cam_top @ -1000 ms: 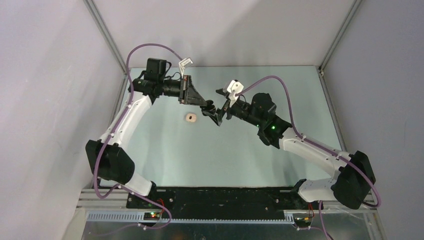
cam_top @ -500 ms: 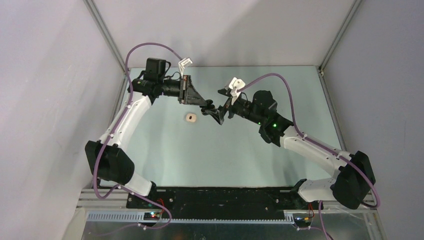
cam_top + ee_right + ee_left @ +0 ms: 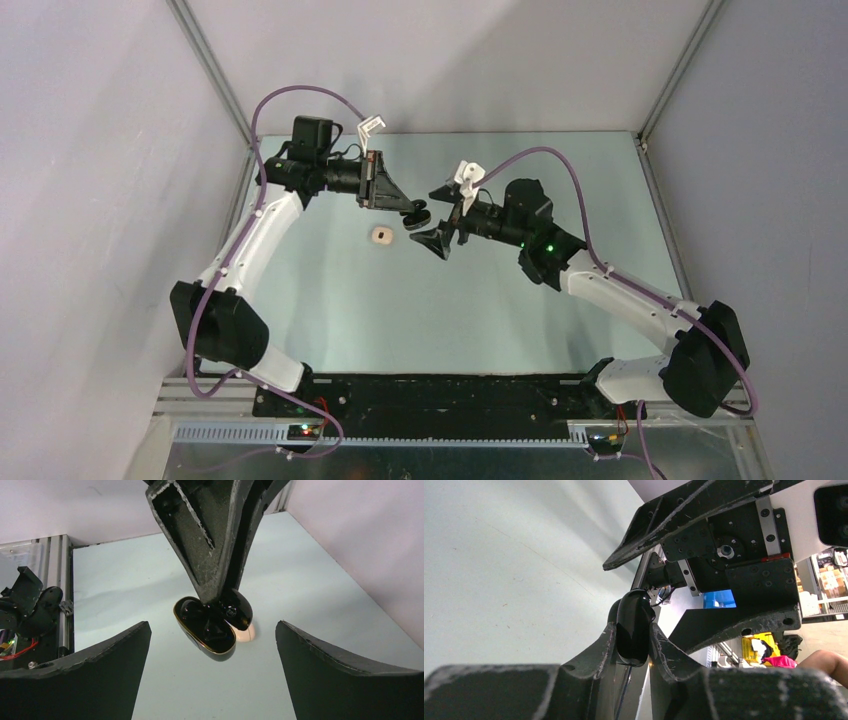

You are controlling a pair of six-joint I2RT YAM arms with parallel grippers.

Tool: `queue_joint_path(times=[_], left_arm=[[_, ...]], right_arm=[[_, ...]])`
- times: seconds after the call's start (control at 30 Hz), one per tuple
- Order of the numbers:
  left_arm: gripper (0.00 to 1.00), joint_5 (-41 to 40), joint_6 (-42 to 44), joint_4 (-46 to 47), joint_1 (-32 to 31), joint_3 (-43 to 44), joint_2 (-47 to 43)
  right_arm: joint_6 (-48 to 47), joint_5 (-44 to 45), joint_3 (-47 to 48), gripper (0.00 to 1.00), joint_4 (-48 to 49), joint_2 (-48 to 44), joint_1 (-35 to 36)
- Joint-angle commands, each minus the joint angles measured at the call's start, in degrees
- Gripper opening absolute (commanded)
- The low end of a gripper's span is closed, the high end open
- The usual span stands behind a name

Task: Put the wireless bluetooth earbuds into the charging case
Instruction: Place the charging case at the center of the board.

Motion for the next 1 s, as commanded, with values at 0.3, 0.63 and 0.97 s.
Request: queue_joint_path(times=[0.3, 0.63, 0.97], left_arm=[[0.0, -2.89, 12.83, 0.63, -1.27, -9.53, 1.33], [0.0, -3.96, 23.68, 0.61, -5.16, -10.45, 16.33], [0.0, -3.92, 28.46, 0.57, -9.37, -6.12, 28.41]], right_arm=[[0.1, -6.86, 3.06, 0.99, -14.26, -5.29, -10.86], [0.47, -10.48, 0.27, 0.99, -23.2, -7.81, -16.35], [2.44, -9.9, -1.06, 0.99, -25.22, -8.86, -18.76]])
